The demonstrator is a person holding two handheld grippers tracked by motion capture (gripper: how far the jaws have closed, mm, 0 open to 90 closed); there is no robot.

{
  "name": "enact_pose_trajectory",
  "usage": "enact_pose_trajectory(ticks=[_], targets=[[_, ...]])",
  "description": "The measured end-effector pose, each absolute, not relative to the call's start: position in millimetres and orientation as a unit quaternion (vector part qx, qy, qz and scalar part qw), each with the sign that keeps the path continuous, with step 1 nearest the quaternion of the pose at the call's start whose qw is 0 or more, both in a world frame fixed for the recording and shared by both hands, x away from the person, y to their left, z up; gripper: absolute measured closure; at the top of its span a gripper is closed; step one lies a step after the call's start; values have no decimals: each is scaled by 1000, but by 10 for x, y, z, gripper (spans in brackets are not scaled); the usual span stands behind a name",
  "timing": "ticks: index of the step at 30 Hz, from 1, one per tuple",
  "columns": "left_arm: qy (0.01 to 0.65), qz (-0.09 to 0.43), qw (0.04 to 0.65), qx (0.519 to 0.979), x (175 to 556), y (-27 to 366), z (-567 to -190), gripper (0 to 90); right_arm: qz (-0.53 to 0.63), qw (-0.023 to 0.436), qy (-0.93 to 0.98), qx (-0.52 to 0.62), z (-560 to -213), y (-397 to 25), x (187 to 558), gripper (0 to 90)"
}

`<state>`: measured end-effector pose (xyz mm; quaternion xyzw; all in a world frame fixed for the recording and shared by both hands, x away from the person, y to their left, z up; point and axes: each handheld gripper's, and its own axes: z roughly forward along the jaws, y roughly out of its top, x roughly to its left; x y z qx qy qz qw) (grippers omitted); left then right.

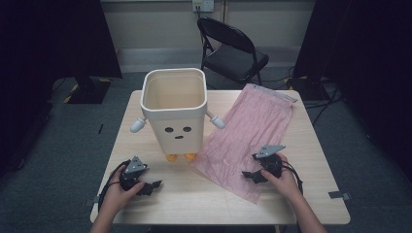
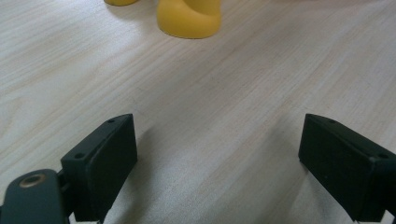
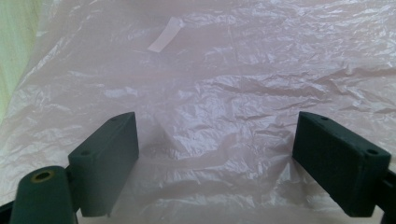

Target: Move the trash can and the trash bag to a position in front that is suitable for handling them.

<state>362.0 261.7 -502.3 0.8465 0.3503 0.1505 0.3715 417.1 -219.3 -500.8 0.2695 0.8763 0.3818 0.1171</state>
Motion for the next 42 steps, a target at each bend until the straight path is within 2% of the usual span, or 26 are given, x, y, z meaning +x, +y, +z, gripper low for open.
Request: enact_pose_trajectory(ticks=[14,37,39,42], targets=[[351,150,373,846,3620,2616,-5024,109,384,111,879,260,-5008,-2238,4177,135],[352,150,373,845,3620,2616,-5024,109,382,114,874,277,-4999,-3039,3881,135],[352,150,373,845,3620,2616,-5024,109,358,101,886,278,-4929,-3052,3842,159],[352,150,373,845,3620,2616,-5024,109,366,108,881,278,-4829,-3002,3850,145]])
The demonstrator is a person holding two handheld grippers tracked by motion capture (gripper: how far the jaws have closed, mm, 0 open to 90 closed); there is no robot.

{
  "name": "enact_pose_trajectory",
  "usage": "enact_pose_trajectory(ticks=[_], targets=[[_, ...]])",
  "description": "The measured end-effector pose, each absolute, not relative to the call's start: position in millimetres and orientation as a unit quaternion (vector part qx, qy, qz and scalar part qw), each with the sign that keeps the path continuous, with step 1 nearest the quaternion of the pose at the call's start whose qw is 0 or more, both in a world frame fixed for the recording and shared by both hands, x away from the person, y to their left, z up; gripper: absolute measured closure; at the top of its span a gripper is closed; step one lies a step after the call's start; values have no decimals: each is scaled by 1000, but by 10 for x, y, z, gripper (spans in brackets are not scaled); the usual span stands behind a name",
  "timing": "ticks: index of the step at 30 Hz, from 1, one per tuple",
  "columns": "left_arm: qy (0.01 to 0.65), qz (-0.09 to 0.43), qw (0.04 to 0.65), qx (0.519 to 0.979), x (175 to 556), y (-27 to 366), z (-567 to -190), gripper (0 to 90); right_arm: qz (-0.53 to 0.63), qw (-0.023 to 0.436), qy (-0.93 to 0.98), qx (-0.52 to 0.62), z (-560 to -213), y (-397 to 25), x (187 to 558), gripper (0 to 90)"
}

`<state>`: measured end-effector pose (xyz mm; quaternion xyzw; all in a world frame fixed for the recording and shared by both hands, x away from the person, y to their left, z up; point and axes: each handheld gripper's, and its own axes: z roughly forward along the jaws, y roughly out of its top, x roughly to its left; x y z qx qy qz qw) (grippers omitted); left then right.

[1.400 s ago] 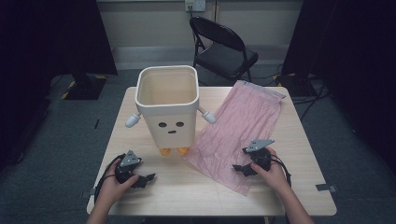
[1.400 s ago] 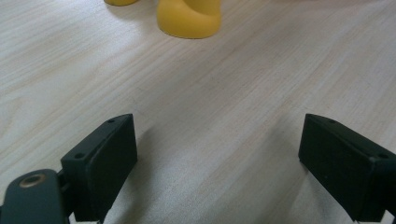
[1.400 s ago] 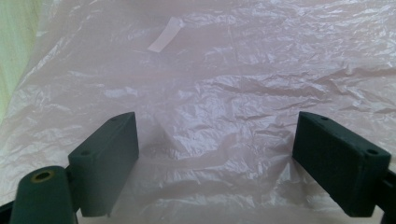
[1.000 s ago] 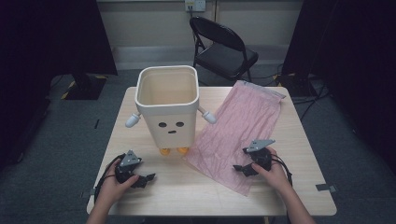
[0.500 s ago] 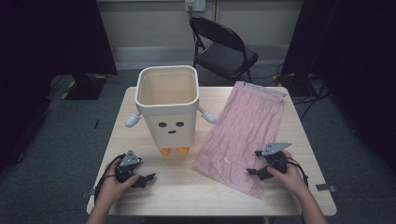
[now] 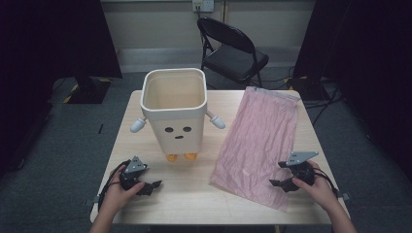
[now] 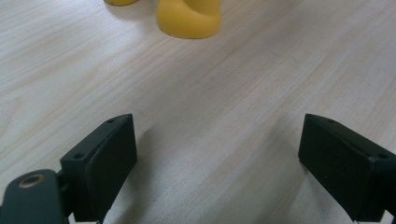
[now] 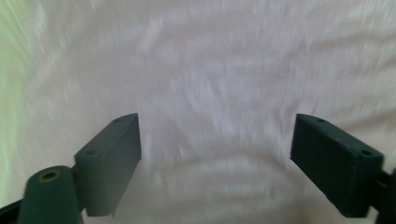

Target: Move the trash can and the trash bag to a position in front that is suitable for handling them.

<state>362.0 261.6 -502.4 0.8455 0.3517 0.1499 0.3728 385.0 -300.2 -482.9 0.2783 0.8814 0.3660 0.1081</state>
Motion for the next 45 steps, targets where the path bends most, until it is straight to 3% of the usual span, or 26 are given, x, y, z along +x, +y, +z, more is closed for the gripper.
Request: enact_pose_trajectory(ticks=[6,11,19,30,45], targets=[[351,150,373,846,3620,2616,-5024,108,383,126,879,254,-4522,-2535,4141,144],[352,150,373,845,3620,2616,-5024,108,390,114,873,269,-4638,-1983,4649,145],[352,150,373,845,3620,2616,-5024,109,383,95,877,273,-4895,-1565,4946,153],[351,150,373,846,3620,2617,-5024,109,371,103,890,245,-4983,-1649,4911,138],[352,150,373,845,3619,2616,-5024,109,384,113,879,258,-5008,-2344,4475,138]])
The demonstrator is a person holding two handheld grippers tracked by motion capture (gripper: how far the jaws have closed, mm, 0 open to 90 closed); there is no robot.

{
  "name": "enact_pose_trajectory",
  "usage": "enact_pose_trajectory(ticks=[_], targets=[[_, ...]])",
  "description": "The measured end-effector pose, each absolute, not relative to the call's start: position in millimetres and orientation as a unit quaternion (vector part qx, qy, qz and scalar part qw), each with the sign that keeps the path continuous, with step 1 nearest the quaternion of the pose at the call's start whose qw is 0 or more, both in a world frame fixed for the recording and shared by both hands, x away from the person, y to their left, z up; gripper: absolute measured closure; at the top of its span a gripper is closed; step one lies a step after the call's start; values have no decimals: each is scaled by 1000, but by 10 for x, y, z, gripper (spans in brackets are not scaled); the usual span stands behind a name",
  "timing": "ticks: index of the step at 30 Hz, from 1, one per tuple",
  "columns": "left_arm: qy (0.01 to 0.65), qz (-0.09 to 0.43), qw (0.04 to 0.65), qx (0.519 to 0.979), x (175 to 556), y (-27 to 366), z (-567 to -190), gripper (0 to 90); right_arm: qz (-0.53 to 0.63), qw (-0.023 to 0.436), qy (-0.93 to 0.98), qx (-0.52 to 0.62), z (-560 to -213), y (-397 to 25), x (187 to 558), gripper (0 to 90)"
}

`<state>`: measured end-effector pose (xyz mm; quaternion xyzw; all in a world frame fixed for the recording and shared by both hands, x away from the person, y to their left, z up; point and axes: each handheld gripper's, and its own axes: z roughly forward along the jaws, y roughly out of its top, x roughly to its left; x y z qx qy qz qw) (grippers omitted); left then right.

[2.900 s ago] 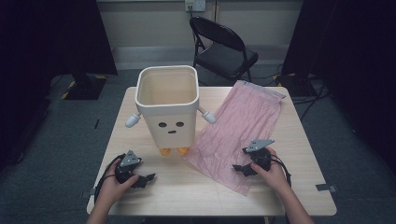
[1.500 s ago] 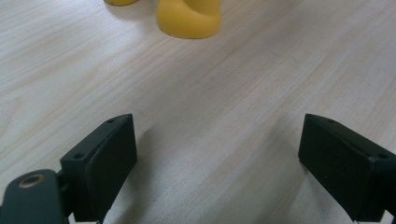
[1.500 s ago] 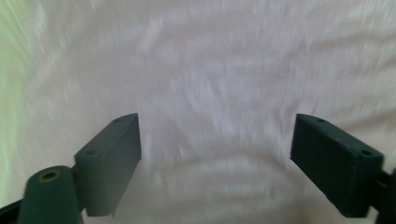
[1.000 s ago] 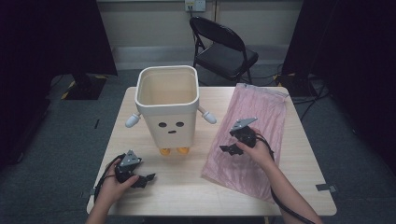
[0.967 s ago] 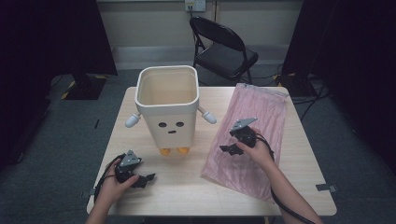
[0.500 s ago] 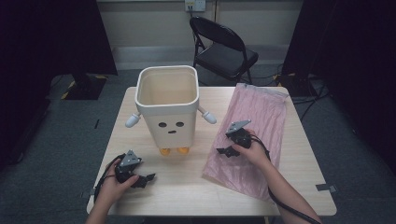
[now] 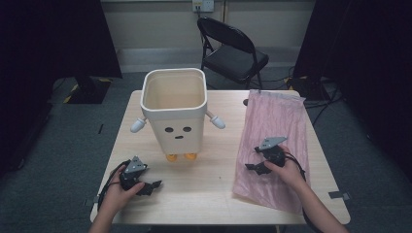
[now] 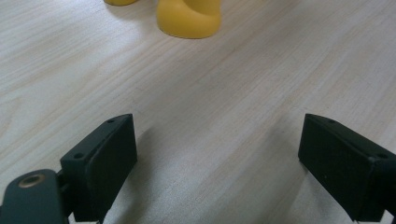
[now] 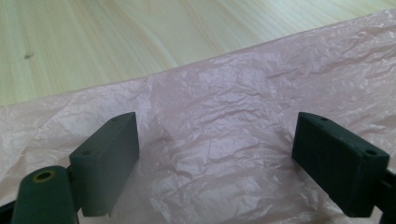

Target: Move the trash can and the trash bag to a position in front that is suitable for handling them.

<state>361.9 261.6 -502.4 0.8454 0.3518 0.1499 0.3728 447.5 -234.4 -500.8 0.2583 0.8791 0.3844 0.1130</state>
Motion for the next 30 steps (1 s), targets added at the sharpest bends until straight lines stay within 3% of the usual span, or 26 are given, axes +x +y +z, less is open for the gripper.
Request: enact_pose_trajectory(ticks=[10,27,30], targets=[[351,150,372,846,3620,2617,-5023,109,383,115,878,264,-5004,-2679,4240,138],[350,150,372,847,3622,2618,-5022,109,339,112,894,269,-4907,-2715,4196,142],[346,148,369,850,3643,2646,-4999,145,344,114,892,269,-4808,-2651,4213,143]])
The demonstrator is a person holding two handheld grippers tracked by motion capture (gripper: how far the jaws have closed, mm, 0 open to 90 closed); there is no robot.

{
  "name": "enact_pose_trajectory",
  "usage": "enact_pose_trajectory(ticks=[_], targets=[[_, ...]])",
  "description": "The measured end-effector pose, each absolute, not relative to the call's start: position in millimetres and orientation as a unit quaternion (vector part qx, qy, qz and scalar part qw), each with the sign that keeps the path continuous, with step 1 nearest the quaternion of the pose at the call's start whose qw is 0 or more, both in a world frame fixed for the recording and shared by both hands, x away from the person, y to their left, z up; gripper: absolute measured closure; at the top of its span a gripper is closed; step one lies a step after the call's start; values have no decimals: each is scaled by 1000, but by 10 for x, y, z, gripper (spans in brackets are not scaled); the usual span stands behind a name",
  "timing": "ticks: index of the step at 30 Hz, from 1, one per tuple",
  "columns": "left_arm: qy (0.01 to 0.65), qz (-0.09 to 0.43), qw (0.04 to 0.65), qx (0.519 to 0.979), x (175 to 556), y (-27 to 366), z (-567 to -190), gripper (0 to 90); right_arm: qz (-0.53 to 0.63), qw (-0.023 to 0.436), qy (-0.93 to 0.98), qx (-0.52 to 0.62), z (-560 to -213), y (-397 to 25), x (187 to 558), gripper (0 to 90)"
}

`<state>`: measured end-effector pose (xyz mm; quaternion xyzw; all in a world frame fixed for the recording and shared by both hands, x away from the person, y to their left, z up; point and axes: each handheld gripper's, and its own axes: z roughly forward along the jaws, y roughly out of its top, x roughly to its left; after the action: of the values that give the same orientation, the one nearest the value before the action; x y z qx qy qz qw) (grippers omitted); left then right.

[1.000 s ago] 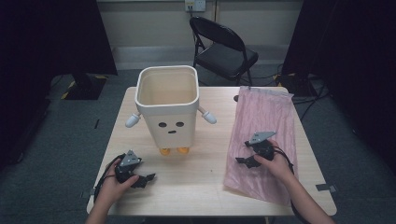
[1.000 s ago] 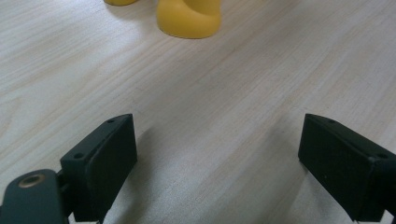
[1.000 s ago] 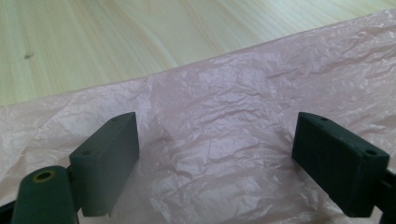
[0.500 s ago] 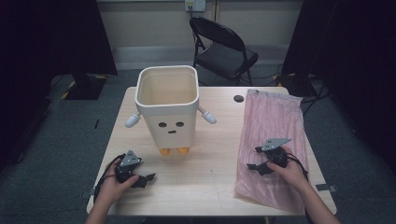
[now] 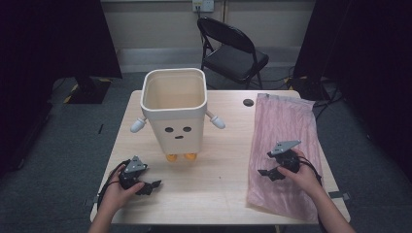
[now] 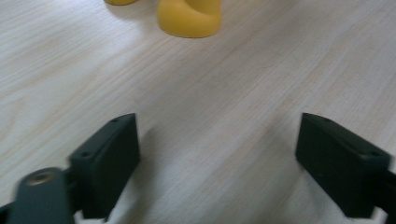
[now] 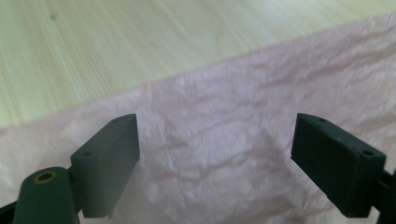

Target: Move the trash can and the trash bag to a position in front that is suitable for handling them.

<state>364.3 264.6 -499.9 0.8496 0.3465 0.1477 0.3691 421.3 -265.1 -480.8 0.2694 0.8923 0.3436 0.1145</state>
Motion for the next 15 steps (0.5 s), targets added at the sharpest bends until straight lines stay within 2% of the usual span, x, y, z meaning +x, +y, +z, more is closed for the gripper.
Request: enact_pose_trajectory(ticks=[3,7,13,15], targets=[[352,137,362,853,3665,2681,-4951,192,350,116,890,269,-4728,-2599,4242,143],[349,142,372,848,3732,2743,-4786,175,376,119,881,260,-4469,-2407,4323,142],[342,132,362,857,3828,2750,-4440,173,374,124,887,242,-4281,-2177,4385,142],[340,140,379,849,3860,2766,-4279,174,382,121,886,235,-4165,-2036,4427,143]])
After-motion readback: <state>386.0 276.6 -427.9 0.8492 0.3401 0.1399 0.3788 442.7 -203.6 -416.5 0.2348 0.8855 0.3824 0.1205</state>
